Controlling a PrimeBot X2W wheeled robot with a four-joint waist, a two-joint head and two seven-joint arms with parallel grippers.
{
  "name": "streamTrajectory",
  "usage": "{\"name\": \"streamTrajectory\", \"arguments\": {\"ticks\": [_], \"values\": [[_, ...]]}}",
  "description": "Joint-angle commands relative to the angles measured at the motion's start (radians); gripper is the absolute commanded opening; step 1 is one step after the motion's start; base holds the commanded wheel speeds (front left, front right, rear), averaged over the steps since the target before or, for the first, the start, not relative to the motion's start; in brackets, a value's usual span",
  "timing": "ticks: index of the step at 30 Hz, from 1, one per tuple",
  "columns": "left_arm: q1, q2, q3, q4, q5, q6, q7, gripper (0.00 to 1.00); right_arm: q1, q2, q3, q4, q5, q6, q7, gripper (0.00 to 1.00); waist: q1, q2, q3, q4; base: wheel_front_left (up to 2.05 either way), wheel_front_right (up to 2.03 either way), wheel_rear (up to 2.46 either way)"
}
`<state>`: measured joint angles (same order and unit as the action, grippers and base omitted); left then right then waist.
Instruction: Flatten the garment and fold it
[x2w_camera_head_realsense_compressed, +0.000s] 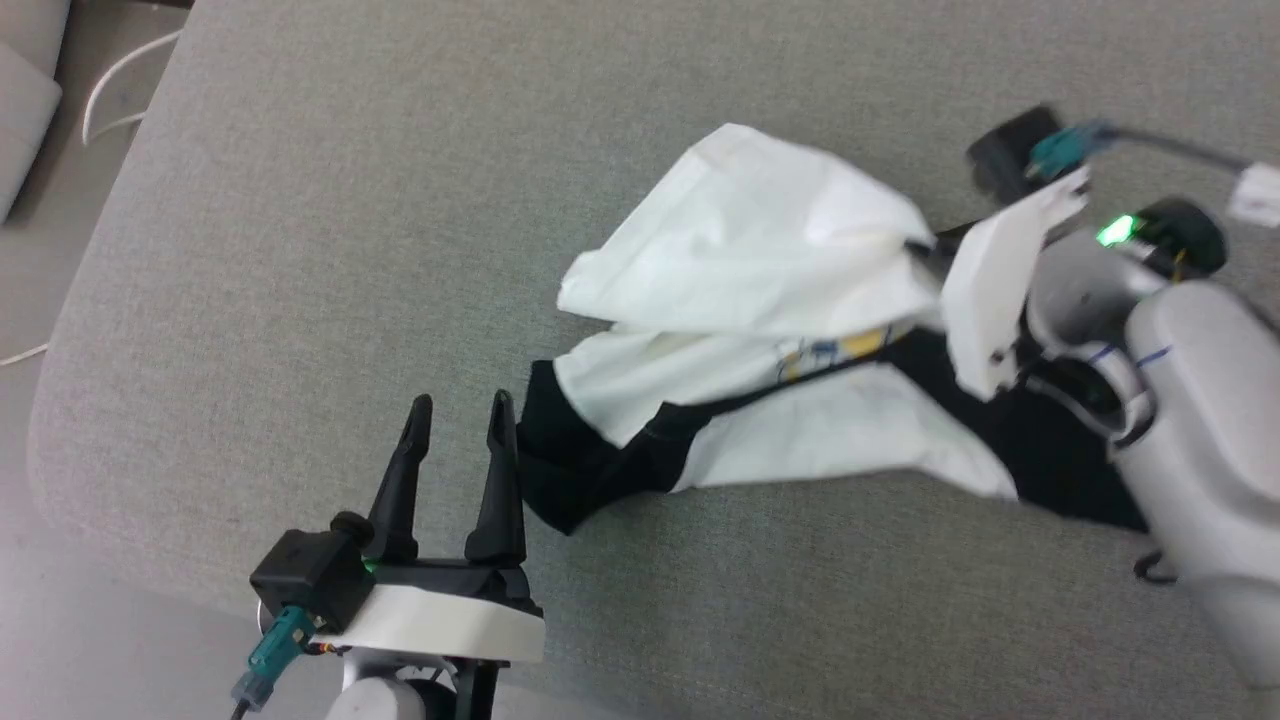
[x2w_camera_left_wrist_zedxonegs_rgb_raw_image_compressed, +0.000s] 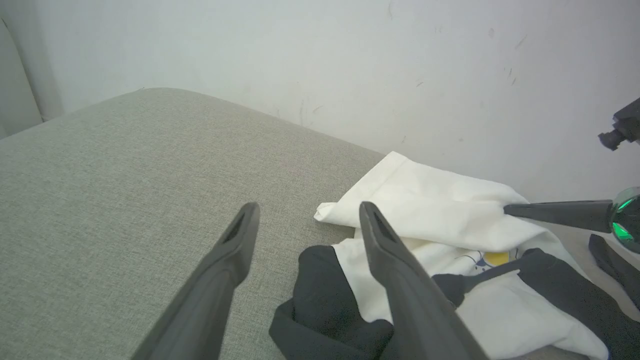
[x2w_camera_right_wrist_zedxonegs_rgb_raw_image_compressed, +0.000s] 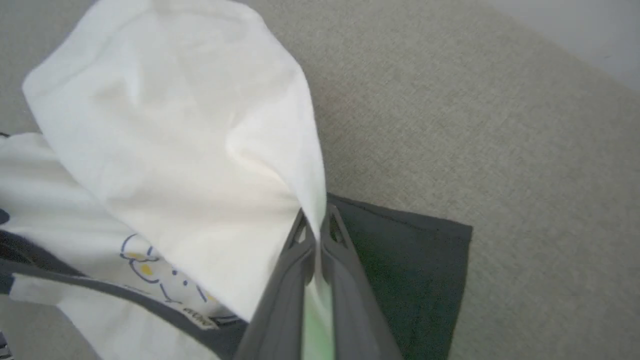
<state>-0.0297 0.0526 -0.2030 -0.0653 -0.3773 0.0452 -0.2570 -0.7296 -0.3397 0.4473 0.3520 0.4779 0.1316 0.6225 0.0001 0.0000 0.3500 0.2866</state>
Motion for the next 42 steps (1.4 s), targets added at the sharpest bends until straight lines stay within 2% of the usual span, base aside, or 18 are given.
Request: {"name": "streamTrajectory", "arguments": {"ticks": [1, 9, 13, 17, 18, 19, 20, 24, 30, 36, 42], "values": [[0.002, -0.002, 0.001, 0.002, 0.002, 0.002, -0.005, 1.00, -0.031, 0.001, -0.029, -0.010, 0.011, -0.001, -0.008, 0.00, -0.0001, 0.0000, -0.019, -0.014, 0.00, 0.00, 0.00], [0.016, -0.002, -0.009, -0.001, -0.004, 0.000, -0.005, 1.00, -0.102, -0.032, -0.256, -0.032, -0.037, -0.001, 0.012, 0.00, -0.0001, 0.0000, -0.008, -0.022, 0.00, 0.00, 0.00], [0.005, -0.002, -0.017, 0.000, -0.008, -0.005, -0.005, 1.00, -0.124, -0.056, -0.395, -0.008, -0.129, -0.001, 0.006, 0.00, -0.0001, 0.0000, 0.028, -0.015, 0.00, 0.00, 0.00], [-0.017, -0.002, -0.030, 0.009, -0.012, -0.014, -0.005, 1.00, -0.127, -0.088, -0.521, 0.039, -0.283, -0.001, -0.044, 0.00, -0.0001, 0.0000, 0.066, -0.002, 0.00, 0.00, 0.00], [-0.023, -0.002, -0.033, 0.012, -0.012, -0.017, -0.005, 1.00, -0.122, -0.091, -0.550, 0.055, -0.322, -0.001, -0.054, 0.16, -0.0001, 0.0000, 0.074, 0.001, 0.00, 0.00, 0.00], [-0.029, -0.002, -0.035, 0.015, -0.013, -0.019, -0.005, 1.00, -0.117, -0.084, -0.580, 0.069, -0.354, -0.001, -0.065, 0.67, -0.0001, 0.0000, 0.079, 0.004, 0.00, 0.00, 0.00], [-0.034, -0.002, -0.037, 0.017, -0.014, -0.020, -0.005, 1.00, -0.110, -0.073, -0.602, 0.082, -0.379, -0.001, -0.073, 1.00, -0.0001, 0.0000, 0.082, 0.006, 0.00, 0.00, 0.00], [-0.042, -0.002, -0.037, 0.025, -0.014, -0.020, -0.005, 1.00, -0.094, -0.025, -0.600, 0.097, -0.403, -0.001, -0.091, 1.00, -0.0001, 0.0000, 0.081, -0.001, 0.00, 0.00, 0.00], [-0.026, -0.002, -0.036, 0.046, -0.009, -0.022, -0.005, 1.00, -0.081, -0.028, -0.469, 0.040, -0.308, -0.001, -0.053, 1.00, -0.0001, 0.0000, 0.025, -0.026, 0.00, 0.00, 0.00], [-0.003, -0.002, -0.039, 0.049, -0.012, -0.018, -0.005, 1.00, -0.058, -0.053, -0.393, -0.106, -0.142, -0.001, 0.090, 1.00, -0.0001, 0.0000, -0.024, -0.042, 0.00, 0.00, 0.00], [0.010, -0.002, -0.037, 0.045, -0.015, -0.015, -0.005, 1.00, 0.051, -0.072, -0.376, -0.214, -0.037, -0.001, 0.335, 1.00, -0.0001, 0.0000, -0.037, -0.045, 0.00, 0.00, 0.00]]}}
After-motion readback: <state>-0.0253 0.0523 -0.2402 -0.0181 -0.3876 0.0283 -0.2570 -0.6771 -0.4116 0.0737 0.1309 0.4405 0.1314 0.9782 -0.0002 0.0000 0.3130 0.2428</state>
